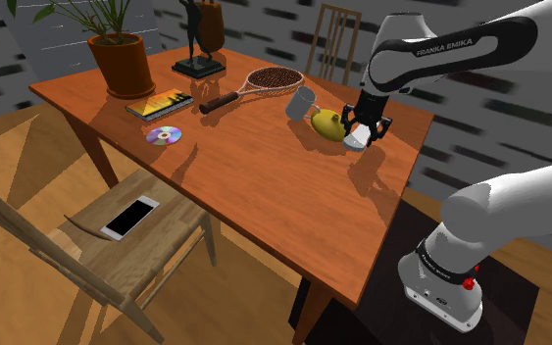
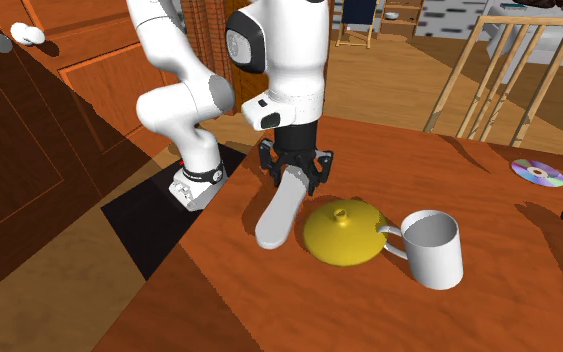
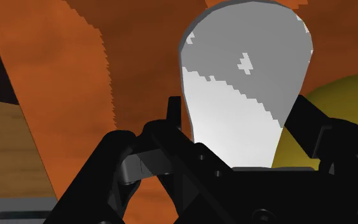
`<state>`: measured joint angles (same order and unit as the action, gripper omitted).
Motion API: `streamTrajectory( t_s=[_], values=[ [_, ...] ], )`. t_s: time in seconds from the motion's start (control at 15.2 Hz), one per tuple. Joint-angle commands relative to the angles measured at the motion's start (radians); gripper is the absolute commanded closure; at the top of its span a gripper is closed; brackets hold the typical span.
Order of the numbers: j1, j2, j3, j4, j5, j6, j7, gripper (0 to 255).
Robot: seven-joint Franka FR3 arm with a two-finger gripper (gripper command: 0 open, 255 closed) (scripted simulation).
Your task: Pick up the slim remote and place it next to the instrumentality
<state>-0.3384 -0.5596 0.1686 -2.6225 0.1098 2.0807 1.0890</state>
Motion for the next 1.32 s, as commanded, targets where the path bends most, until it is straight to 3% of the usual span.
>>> streamTrajectory(
  t_s=[0.0,0.4,0.86,1.25],
  values=[
    [0.000,-0.012,-0.003,0.019,-0.002,-0.031,0.000,255],
    [-0.002,-0.034,-0.009,0.079,-0.006,-0.113,0.001,255],
    [0.057,0.082,0.133,0.184,0.045,-0.090,0.175,255],
    [0.085,0.220,0.252,0.316,0.042,-0.075,0.331,255]
  ],
)
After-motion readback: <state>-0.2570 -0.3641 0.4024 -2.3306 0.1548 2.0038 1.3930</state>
